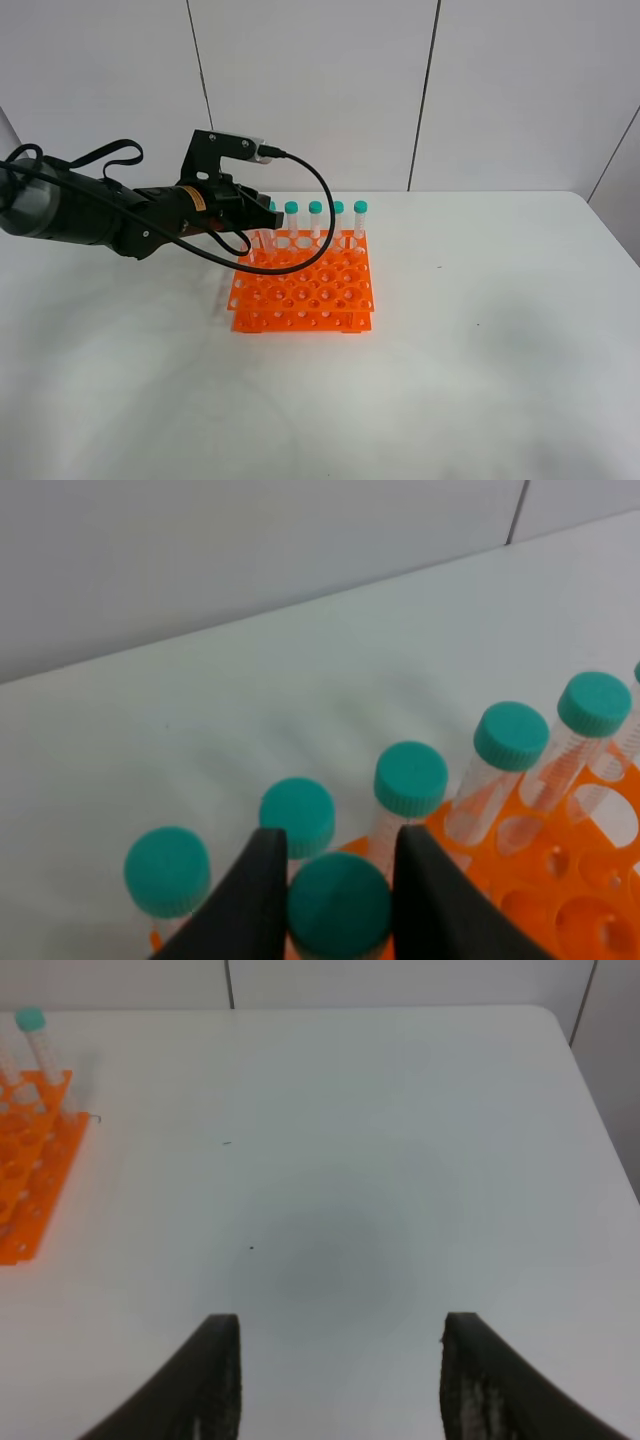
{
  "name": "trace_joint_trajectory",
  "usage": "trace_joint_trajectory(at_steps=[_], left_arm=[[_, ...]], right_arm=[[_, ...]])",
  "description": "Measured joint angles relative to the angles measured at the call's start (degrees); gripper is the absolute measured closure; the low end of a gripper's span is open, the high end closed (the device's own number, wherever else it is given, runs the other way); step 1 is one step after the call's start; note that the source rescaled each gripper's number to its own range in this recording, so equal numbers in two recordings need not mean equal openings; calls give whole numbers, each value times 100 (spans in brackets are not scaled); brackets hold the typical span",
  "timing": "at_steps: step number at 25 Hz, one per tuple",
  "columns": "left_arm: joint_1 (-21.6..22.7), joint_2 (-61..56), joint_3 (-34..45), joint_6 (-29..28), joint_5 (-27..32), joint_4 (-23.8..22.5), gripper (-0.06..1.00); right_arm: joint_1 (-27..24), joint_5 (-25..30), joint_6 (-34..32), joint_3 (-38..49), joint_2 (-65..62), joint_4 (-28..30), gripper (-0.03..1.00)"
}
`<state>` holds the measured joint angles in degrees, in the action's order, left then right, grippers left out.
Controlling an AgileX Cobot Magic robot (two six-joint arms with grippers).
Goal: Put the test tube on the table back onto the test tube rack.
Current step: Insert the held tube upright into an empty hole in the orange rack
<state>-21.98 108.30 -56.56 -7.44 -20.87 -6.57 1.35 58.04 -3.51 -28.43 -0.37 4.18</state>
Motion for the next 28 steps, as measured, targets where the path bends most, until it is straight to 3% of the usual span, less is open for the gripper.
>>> trace_joint_trajectory(at_steps=[28], left_arm=[[0,248,-137,0,274,-97,94]], right_arm=[[0,0,0,0,0,0,38]])
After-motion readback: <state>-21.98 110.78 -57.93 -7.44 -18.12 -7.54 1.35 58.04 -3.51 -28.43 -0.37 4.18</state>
